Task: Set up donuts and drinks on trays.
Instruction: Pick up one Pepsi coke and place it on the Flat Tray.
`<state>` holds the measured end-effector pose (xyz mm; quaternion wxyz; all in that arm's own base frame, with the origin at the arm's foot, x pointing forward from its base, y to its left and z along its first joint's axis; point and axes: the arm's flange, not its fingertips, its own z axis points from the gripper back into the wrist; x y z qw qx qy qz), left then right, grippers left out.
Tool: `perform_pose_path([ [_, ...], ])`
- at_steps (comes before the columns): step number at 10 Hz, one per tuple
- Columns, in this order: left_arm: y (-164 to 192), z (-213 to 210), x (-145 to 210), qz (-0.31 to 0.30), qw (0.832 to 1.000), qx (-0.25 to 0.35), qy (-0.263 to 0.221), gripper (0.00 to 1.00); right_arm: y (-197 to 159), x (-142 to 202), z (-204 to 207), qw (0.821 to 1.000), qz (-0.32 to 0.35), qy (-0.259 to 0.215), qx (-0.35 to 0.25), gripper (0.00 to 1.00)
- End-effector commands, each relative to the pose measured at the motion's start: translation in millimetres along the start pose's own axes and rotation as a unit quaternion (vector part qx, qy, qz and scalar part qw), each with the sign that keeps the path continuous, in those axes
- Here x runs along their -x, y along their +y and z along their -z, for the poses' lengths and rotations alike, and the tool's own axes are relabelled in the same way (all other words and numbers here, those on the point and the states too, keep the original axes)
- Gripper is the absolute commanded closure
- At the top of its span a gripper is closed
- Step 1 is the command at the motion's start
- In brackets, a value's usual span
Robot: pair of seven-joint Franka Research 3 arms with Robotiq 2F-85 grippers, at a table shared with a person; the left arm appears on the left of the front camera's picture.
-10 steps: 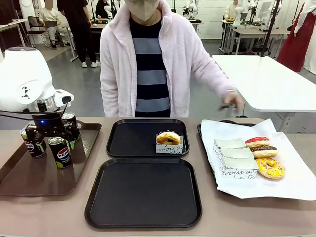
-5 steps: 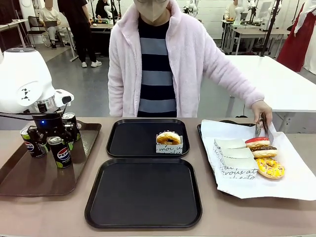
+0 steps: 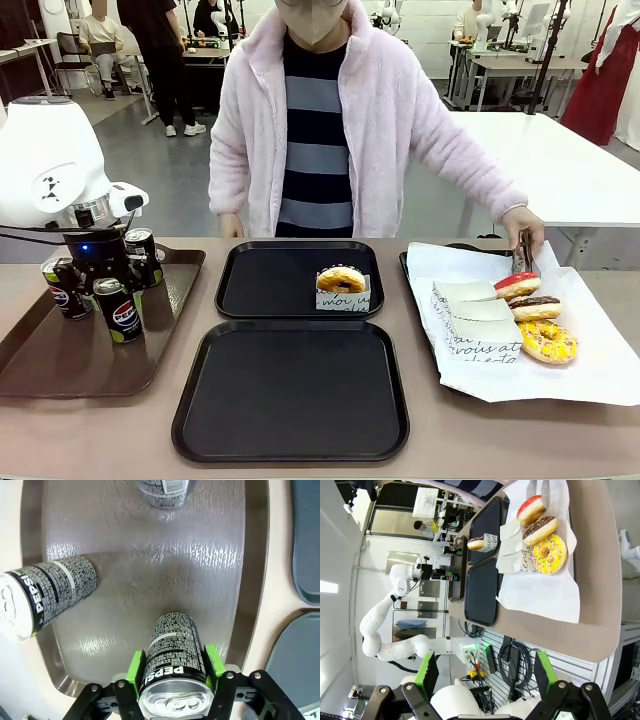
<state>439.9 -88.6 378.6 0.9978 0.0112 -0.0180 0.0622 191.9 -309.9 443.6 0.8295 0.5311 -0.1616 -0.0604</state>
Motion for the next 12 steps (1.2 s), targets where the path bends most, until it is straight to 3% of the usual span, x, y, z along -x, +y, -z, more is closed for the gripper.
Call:
perform_pose_path([
  [1,-1.5,-30.1,5.2,0.000,1.000,-0.011,0.021,1.00,0.4,0.8,-0.8,1.000,-0.001,-0.002,-0.006,0.00],
  [4,9.3,-104.9,24.5,-0.011,1.000,0.000,0.020,1.00,0.4,0.8,-0.8,1.000,-0.001,-0.002,-0.006,0.00],
  [6,15.8,-132.5,35.8,-0.015,1.000,0.020,0.009,1.00,0.4,0.8,-0.8,1.000,-0.001,-0.002,-0.006,0.00],
  [12,16.1,-140.7,38.2,-0.019,1.000,0.008,0.005,1.00,0.4,0.8,-0.8,1.000,-0.001,-0.002,-0.006,0.00],
])
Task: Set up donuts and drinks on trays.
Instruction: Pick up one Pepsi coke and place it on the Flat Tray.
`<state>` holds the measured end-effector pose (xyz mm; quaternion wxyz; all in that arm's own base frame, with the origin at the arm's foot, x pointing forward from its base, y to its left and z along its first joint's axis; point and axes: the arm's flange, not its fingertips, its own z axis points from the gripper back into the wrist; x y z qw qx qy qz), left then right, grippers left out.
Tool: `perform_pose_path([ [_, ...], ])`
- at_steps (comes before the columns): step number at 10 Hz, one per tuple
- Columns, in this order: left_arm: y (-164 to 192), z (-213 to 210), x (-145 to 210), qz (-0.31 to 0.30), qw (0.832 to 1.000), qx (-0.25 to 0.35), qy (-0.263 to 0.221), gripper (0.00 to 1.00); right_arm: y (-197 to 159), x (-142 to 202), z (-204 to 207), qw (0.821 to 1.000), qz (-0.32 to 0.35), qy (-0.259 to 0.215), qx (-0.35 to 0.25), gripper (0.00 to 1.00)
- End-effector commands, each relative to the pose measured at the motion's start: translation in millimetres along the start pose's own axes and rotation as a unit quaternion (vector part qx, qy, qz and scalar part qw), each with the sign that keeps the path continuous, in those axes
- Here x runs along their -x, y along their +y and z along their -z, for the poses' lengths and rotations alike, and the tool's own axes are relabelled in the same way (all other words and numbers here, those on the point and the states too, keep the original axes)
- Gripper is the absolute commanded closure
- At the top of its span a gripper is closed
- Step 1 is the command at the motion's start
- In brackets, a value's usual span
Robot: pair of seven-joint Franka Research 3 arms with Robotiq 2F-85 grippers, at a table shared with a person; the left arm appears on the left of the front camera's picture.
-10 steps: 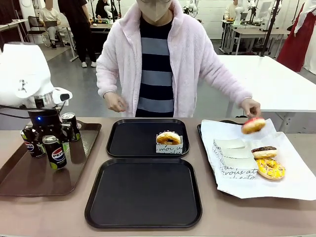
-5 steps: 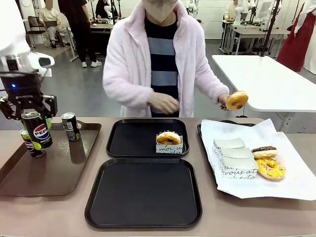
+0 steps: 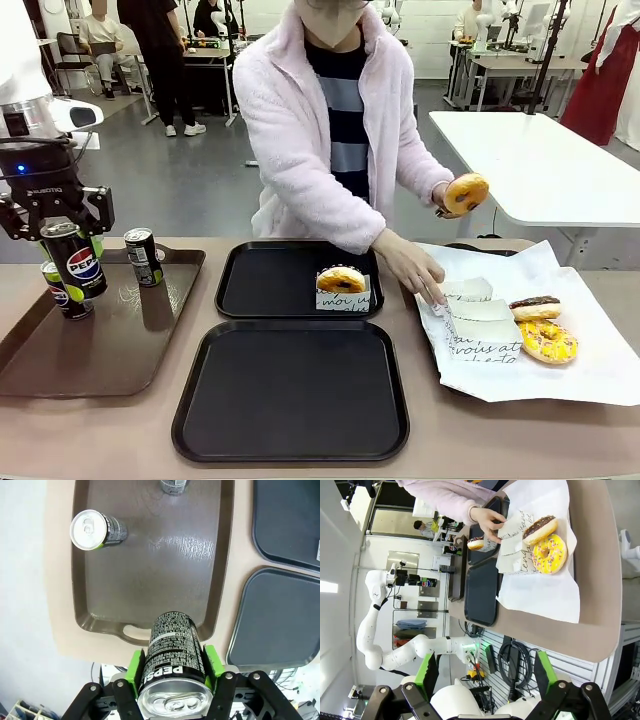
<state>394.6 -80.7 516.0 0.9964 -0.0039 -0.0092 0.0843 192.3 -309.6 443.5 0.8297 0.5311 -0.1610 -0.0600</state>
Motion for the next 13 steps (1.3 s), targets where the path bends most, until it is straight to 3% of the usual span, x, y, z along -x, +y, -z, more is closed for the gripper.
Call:
perform_pose_path([
  [1,0.4,-1.7,0.6,0.000,1.000,0.001,-0.002,0.41,0.3,1.1,-1.2,1.000,-0.001,-0.003,-0.006,0.00],
  [4,-64.4,-10.1,-22.6,0.052,0.998,-0.001,-0.019,0.41,0.3,1.1,-1.2,1.000,-0.001,-0.003,-0.006,0.00],
  [7,-107.9,-16.3,-39.8,0.072,0.997,0.004,-0.036,0.41,0.3,1.1,-1.2,1.000,-0.001,-0.003,-0.006,0.00],
  [13,-183.0,11.4,-66.6,0.088,0.995,0.015,-0.049,0.41,0.3,1.1,-1.2,1.000,-0.001,-0.003,-0.006,0.00],
])
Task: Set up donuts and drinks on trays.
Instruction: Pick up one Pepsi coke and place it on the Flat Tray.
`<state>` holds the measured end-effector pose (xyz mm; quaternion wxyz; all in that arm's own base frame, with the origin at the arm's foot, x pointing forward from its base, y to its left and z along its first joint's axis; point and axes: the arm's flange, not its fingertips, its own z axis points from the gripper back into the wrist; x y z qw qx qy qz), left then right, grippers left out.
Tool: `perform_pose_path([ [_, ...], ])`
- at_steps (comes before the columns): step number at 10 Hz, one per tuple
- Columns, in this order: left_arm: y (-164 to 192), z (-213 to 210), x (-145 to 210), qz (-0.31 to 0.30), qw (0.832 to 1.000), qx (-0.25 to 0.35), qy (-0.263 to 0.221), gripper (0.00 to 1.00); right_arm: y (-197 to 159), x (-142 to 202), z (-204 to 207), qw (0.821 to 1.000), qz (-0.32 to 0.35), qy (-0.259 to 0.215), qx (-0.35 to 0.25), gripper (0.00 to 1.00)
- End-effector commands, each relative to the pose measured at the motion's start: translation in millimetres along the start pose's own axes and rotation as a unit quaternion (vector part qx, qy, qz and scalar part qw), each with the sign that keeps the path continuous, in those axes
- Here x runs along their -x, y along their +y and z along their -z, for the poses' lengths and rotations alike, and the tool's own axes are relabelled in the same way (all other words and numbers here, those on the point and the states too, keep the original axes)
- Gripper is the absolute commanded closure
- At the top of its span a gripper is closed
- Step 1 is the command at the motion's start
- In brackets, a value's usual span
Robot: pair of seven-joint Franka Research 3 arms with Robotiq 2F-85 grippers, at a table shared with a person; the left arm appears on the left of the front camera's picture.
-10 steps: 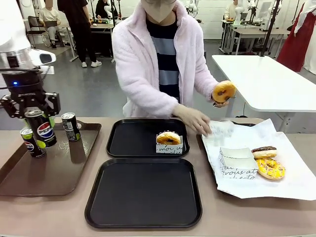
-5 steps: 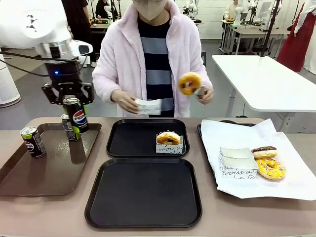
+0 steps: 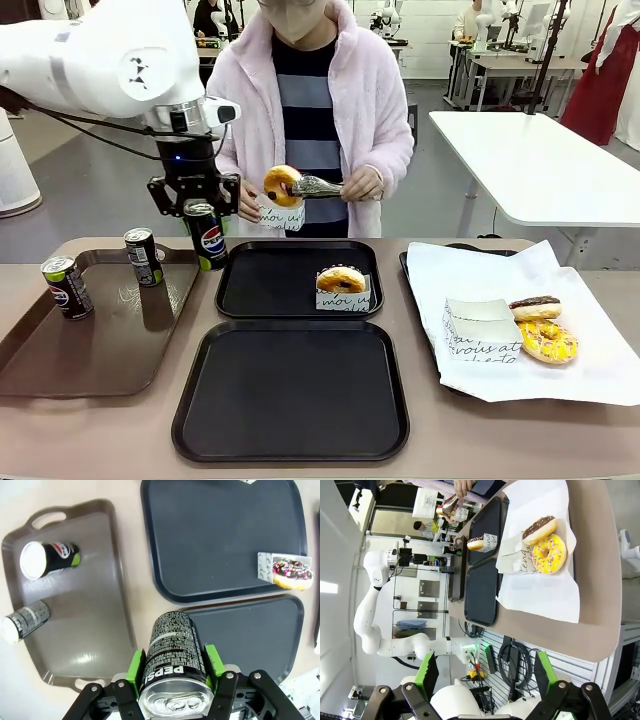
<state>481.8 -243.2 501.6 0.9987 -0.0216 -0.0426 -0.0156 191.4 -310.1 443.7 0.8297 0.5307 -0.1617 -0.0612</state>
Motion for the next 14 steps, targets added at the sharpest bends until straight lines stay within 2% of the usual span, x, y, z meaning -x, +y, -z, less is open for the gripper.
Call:
perform_pose_path([
  [1,-13.8,4.1,-17.2,-0.011,1.000,-0.009,-0.019,0.41,0.4,0.5,-0.4,1.000,-0.001,-0.002,-0.006,0.00],
  [5,-27.5,38.8,-38.5,0.006,1.000,-0.015,0.000,0.41,0.4,0.5,-0.4,1.000,-0.001,-0.002,-0.006,0.00],
  [7,0.3,22.6,-9.3,0.030,0.999,-0.009,0.024,0.41,0.4,0.5,-0.4,1.000,-0.001,-0.002,-0.006,0.00],
  [10,63.7,10.3,40.1,0.072,0.994,0.004,0.083,0.41,0.4,0.5,-0.4,1.000,-0.001,-0.002,-0.006,0.00],
  [12,76.7,5.4,58.6,0.090,0.993,-0.005,0.074,0.41,0.4,0.5,-0.4,1.000,-0.001,-0.002,-0.006,0.00],
  [14,75.5,5.8,56.6,0.085,0.994,-0.004,0.072,0.41,0.4,0.5,-0.4,1.000,-0.001,-0.002,-0.006,0.00],
])
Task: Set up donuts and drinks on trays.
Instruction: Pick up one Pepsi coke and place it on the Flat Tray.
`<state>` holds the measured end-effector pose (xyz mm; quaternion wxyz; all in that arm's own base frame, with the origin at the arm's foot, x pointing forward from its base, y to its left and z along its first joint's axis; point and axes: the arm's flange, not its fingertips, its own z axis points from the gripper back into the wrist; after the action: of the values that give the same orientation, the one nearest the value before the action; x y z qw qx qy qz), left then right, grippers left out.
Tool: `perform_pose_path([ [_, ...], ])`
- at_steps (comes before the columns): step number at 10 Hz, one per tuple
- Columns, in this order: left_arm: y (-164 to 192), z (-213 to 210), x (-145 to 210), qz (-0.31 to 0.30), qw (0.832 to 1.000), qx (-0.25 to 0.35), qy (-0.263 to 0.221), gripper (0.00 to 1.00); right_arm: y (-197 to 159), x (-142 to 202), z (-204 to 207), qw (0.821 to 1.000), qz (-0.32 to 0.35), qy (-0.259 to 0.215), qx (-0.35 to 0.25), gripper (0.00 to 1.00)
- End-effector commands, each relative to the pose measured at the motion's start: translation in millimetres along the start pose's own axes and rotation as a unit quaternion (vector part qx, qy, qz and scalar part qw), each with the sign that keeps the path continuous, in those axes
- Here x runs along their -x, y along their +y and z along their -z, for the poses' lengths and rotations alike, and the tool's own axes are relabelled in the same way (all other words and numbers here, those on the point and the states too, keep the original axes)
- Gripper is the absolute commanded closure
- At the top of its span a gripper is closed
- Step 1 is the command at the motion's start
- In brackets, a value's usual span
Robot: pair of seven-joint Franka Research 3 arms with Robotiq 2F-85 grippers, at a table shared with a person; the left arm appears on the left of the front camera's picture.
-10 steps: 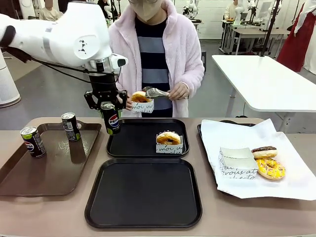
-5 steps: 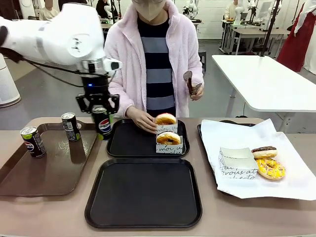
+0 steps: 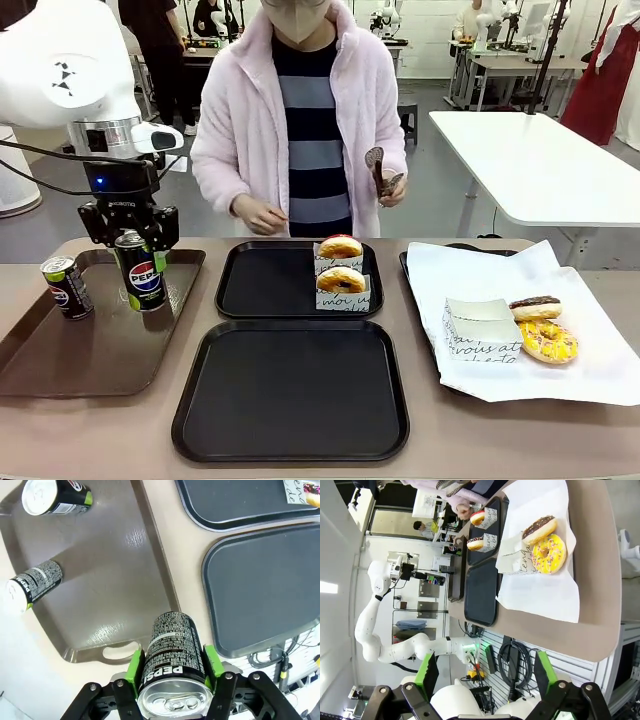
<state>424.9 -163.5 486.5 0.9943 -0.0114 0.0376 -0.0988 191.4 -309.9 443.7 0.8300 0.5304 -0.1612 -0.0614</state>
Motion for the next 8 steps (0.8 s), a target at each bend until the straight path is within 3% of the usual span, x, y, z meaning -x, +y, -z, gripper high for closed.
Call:
perform_pose_path([
  [1,-9.3,-1.5,-12.1,0.000,1.000,0.000,-0.011,0.41,0.2,0.5,-0.5,1.000,-0.002,-0.002,-0.007,0.00],
  [8,-88.8,14.5,-129.1,-0.048,0.994,-0.009,-0.103,0.41,0.2,0.5,-0.5,1.000,-0.002,-0.002,-0.007,0.00],
])
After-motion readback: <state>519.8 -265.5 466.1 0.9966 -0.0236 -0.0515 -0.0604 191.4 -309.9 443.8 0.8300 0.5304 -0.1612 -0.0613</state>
